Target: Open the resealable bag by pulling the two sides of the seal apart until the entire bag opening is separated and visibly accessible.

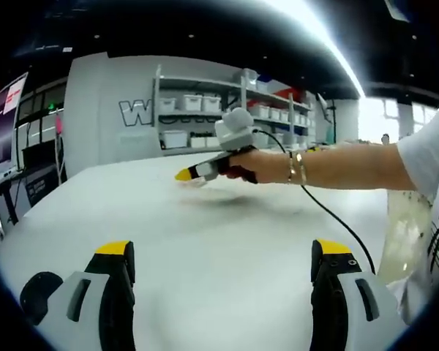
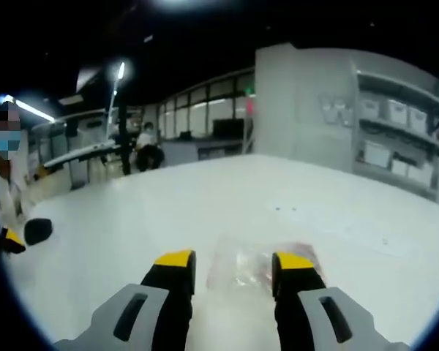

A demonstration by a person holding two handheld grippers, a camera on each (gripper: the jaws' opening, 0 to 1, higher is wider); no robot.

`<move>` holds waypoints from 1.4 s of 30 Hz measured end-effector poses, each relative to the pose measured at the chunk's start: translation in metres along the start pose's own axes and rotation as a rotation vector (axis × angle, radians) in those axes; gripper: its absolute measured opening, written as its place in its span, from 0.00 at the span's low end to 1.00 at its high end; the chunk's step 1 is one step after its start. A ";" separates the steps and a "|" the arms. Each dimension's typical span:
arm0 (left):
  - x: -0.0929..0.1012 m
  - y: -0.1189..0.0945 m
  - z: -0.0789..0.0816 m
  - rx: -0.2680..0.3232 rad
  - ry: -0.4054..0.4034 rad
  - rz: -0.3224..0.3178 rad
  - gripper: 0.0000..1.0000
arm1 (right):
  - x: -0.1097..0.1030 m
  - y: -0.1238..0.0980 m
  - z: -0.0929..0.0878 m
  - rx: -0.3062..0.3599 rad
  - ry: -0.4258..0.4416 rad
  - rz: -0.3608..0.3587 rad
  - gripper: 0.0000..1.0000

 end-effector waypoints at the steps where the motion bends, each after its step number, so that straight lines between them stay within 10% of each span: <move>1: 0.000 0.000 0.000 0.000 0.001 0.001 0.99 | -0.001 -0.001 0.000 -0.001 -0.001 0.000 0.40; 16: 0.002 -0.004 0.000 -0.008 0.016 0.008 1.00 | -0.003 -0.013 0.002 0.004 0.003 -0.022 0.54; 28: 0.000 -0.006 0.001 -0.004 0.029 0.022 1.00 | 0.010 -0.015 0.002 0.017 0.017 -0.130 0.99; 42: 0.006 -0.006 0.001 -0.010 0.044 0.024 1.00 | 0.007 -0.033 0.002 0.038 0.021 -0.117 0.99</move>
Point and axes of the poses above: the point that each gripper's makers call its tool centre point, and the gripper's own axes: y roughly forward along the fingers, x roughly to its right, z roughly out of its top, the point moved 8 cm from there along -y, roughly backward along the fingers, and after that the axes turned 9 degrees about z, right-handed, at the moved point
